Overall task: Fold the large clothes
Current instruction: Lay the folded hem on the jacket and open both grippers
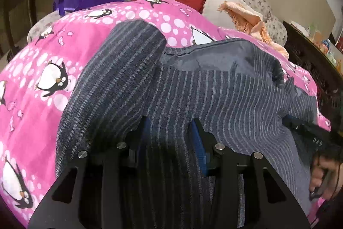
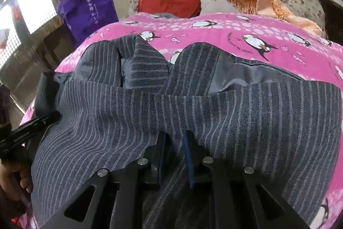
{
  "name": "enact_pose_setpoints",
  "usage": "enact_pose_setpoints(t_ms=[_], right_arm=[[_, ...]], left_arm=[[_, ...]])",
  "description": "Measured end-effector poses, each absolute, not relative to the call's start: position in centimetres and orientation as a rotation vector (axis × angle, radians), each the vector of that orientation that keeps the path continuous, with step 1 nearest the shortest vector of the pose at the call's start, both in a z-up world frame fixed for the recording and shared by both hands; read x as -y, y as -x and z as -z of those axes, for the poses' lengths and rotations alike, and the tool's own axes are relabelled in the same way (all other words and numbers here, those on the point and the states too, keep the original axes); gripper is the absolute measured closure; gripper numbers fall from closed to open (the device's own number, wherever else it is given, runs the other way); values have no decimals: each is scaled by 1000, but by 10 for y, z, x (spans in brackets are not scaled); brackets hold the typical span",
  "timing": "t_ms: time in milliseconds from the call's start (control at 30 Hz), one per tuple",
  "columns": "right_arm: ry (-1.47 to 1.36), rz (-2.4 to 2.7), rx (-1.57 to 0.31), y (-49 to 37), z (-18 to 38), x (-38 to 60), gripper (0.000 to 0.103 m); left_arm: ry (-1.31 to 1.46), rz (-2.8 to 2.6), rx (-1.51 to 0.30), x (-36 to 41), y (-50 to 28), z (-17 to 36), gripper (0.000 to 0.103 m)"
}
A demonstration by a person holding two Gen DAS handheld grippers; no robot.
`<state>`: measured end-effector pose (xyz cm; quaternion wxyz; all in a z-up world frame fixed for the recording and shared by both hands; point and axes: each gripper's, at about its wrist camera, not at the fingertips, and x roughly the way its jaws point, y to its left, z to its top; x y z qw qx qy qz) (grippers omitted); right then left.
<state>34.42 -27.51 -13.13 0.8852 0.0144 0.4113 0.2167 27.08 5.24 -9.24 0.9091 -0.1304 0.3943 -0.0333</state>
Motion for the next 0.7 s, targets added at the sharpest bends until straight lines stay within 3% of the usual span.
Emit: enact_pose_setpoints(t_ms=[100, 167, 233, 400, 467, 533, 600, 700], right_arm=[[-62, -466, -865, -346, 133, 279, 88], [-75, -473, -881, -347, 131, 280, 88], [-88, -436, -911, -342, 119, 281, 88], [-63, -393, -840, -274, 65, 296, 82], [-55, -380, -821, -239, 60, 301, 62], [-43, -373, -850, -222, 76, 298, 49], [7, -339, -1004, -227, 115, 291, 48], [-64, -305, -979, -209, 103, 304, 49]], left_arm=[[264, 79, -822, -50, -275, 95, 58], [241, 121, -829, -44, -276, 95, 38], [201, 131, -841, -36, -276, 90, 33], [297, 119, -886, -39, -248, 56, 33], [282, 125, -789, -31, -210, 36, 33], [172, 99, -791, -12, -198, 45, 32], [39, 99, -1014, 9, -209, 89, 32], [8, 81, -918, 5, -187, 62, 32]])
